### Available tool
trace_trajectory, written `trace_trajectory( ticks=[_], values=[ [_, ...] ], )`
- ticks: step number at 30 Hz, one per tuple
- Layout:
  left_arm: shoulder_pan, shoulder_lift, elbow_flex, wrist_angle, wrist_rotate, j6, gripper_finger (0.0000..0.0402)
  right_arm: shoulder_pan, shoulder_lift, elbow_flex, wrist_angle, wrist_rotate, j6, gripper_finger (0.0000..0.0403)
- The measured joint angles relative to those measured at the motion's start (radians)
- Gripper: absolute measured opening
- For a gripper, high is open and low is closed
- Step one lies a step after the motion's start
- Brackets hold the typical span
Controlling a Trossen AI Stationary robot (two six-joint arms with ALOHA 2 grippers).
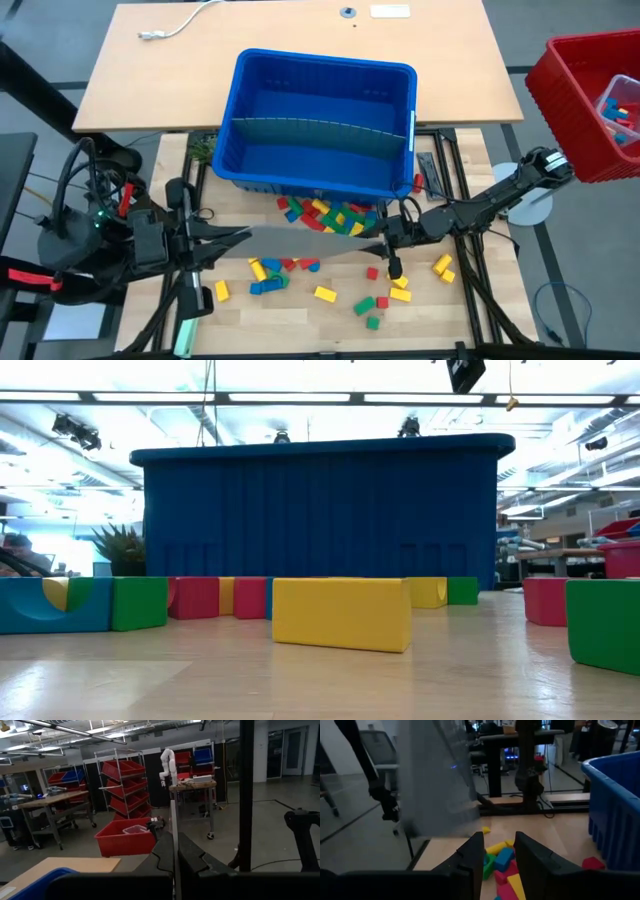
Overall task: Sort blocks
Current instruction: Assemble the blue bin using gray bin divider
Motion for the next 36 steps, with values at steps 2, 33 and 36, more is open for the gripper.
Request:
trace_trajectory(
  ticks=[2, 33, 36],
  values=[
    [0.0, 0.0, 0.0, 0.003, -0.002, 0.0, 0.0008, 0.0, 0.0, 0.0, -0.008, 0.0, 0.0, 0.0098],
    [0.0, 0.0, 0.0, 0.003, 0.002, 0.003, 0.0008, -0.008, 0.0, 0.0, -0.01, 0.017, -0.009, 0.009],
    [0.0, 0.0, 0.0, 0.003, 0.002, 0.003, 0.0008, -0.008, 0.0, 0.0, -0.01, 0.017, -0.009, 0.009]
  ],
)
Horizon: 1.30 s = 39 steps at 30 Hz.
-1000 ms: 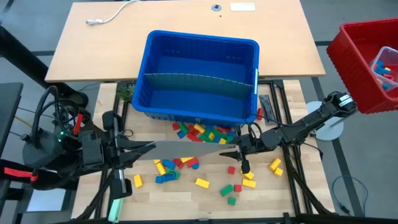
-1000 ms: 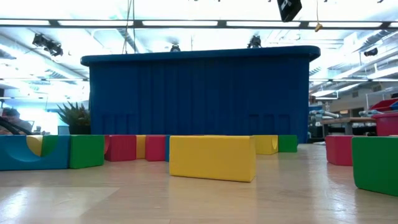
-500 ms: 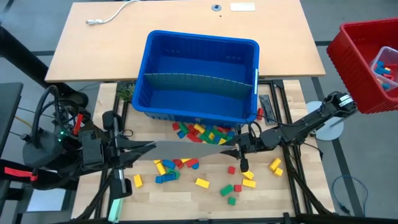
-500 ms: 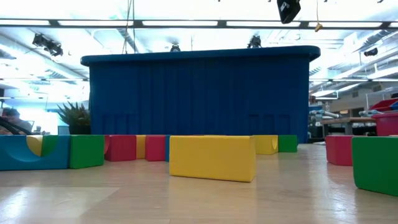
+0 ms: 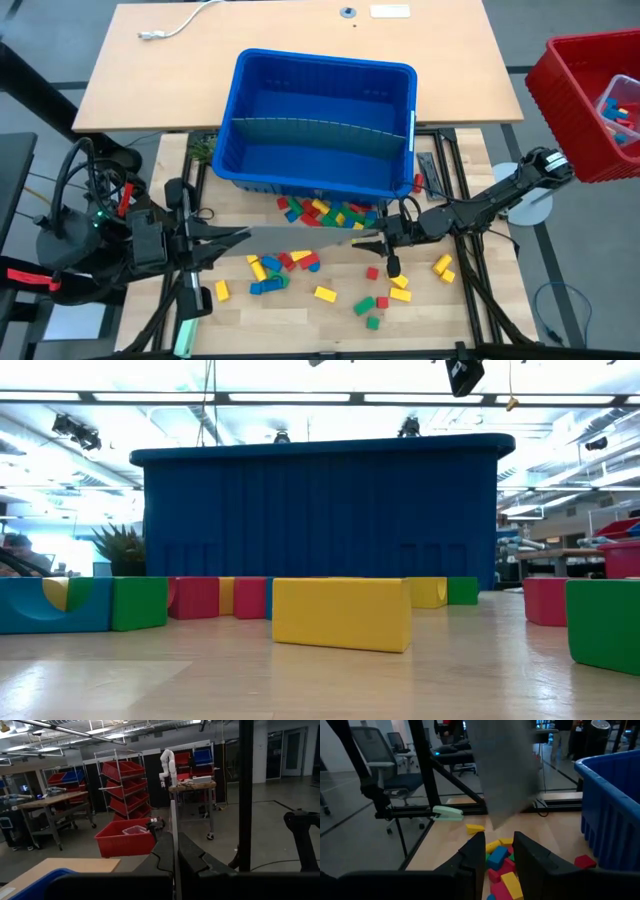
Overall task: Sort blocks
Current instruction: Assemble the blue bin using gray bin divider
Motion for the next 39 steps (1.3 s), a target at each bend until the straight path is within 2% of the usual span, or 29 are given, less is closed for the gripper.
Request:
trace_trajectory(
  ticks=[21, 33, 36, 39],
  values=[
    [0.0, 0.0, 0.0, 0.0, 0.0, 0.0, 0.0008, 0.0, 0.0, 0.0, 0.006, 0.0, 0.001, 0.0091],
    [0.0, 0.0, 0.0, 0.0, 0.01, 0.0, 0.0008, -0.005, 0.0, 0.001, 0.11, -0.023, -0.001, 0.009],
    [0.001, 0.0, 0.0, 0.0, 0.01, 0.0, 0.0008, -0.005, 0.0, 0.001, 0.122, -0.026, -0.016, 0.0077],
    [0.009, 0.0, 0.0, 0.0, 0.012, 0.0, 0.0008, -0.008, 0.004, 0.001, 0.163, -0.024, -0.03, 0.0039]
  ],
)
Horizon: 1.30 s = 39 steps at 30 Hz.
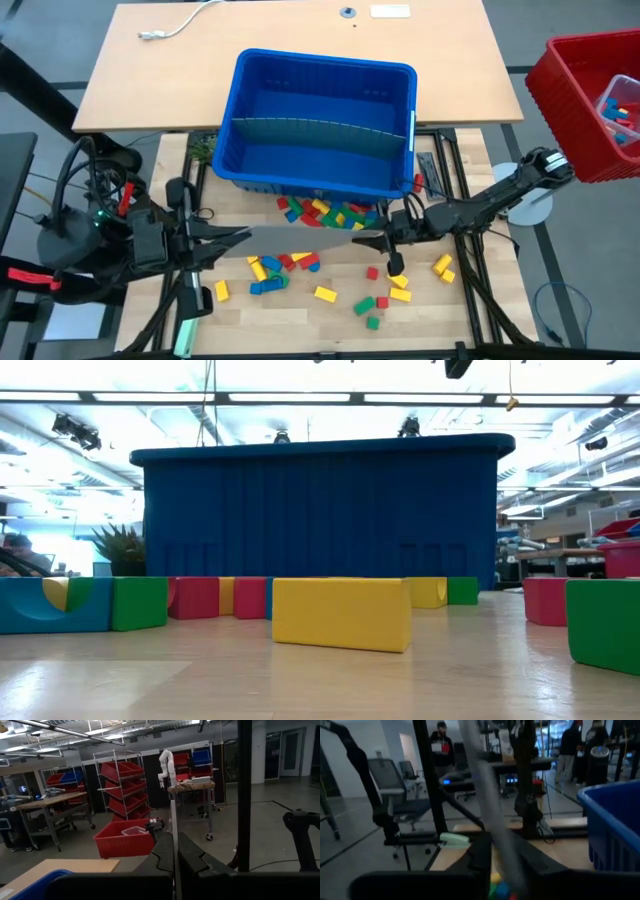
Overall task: Sort blocks
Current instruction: Assemble the blue bin using gray bin divider
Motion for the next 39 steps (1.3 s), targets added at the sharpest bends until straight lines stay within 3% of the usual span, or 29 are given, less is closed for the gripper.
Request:
trace_trajectory(
  ticks=[3, 8, 14, 20, 28, 33, 39],
  values=[
    [0.011, -0.001, -0.007, 0.0, -0.002, 0.002, 0.0008, -0.006, 0.007, -0.001, 0.036, 0.001, -0.039, 0.0007],
    [0.022, -0.002, -0.007, 0.019, -0.07, 0.0, 0.0024, -0.01, 0.005, -0.001, 0.039, 0.007, -0.039, 0.0003],
    [0.023, -0.02, 0.043, 0.01, -0.196, 0.057, 0.0105, -0.001, -0.022, -0.001, 0.05, 0.016, -0.009, 0.0001],
    [-0.026, -0.042, 0.115, 0.01, -0.43, 0.195, 0.0163, 0.0, -0.135, -0.001, 0.043, 0.106, -0.03, 0.0001],
    [-0.07, -0.082, 0.125, -0.074, -0.446, 0.228, 0.0169, -0.006, -0.295, 0.0, 0.009, 0.155, -0.126, 0.0],
    [-0.068, -0.1, 0.125, -0.314, -0.446, 0.034, 0.0169, -0.026, -0.314, 0.0, -0.03, 0.162, -0.131, 0.0],
    [-0.013, -0.101, 0.124, -0.656, -0.384, -0.327, 0.0169, -0.066, -0.316, 0.0, -0.026, 0.141, -0.138, 0.0]
  ],
)
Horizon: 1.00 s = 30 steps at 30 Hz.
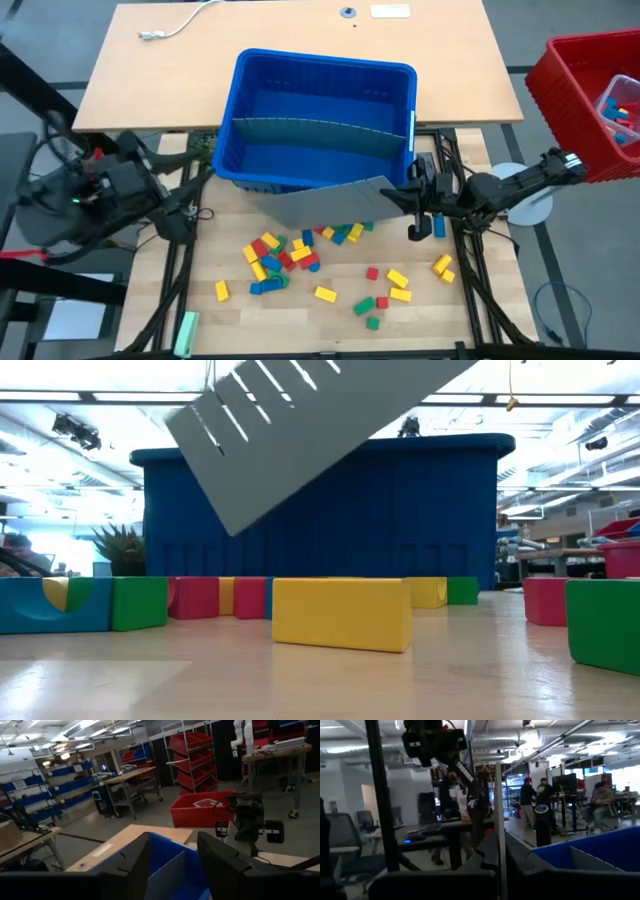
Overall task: Sort blocks
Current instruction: Assemble the blue bin using gray bin divider
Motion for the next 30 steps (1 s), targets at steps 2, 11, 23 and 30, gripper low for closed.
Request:
trace_trajectory(
  ticks=[2, 11, 23, 30],
  values=[
    [0.036, 0.0, -0.001, -0.038, 0.066, -0.073, 0.0169, -0.016, 0.003, 0.012, -0.002, -0.02, -0.008, 0.0],
    [0.211, 0.015, -0.046, 0.003, 0.343, -0.105, 0.0169, -0.085, 0.079, 0.261, -0.226, -0.137, -0.058, 0.0],
    [0.388, 0.03, -0.111, 0.016, 0.575, -0.149, 0.0169, -0.11, 0.261, 0.677, -0.779, -0.175, -0.005, 0.0],
    [0.467, 0.094, -0.111, 0.133, 0.694, -0.061, 0.0162, -0.169, 0.399, 0.859, -0.918, -0.343, 0.084, 0.0]
  ],
)
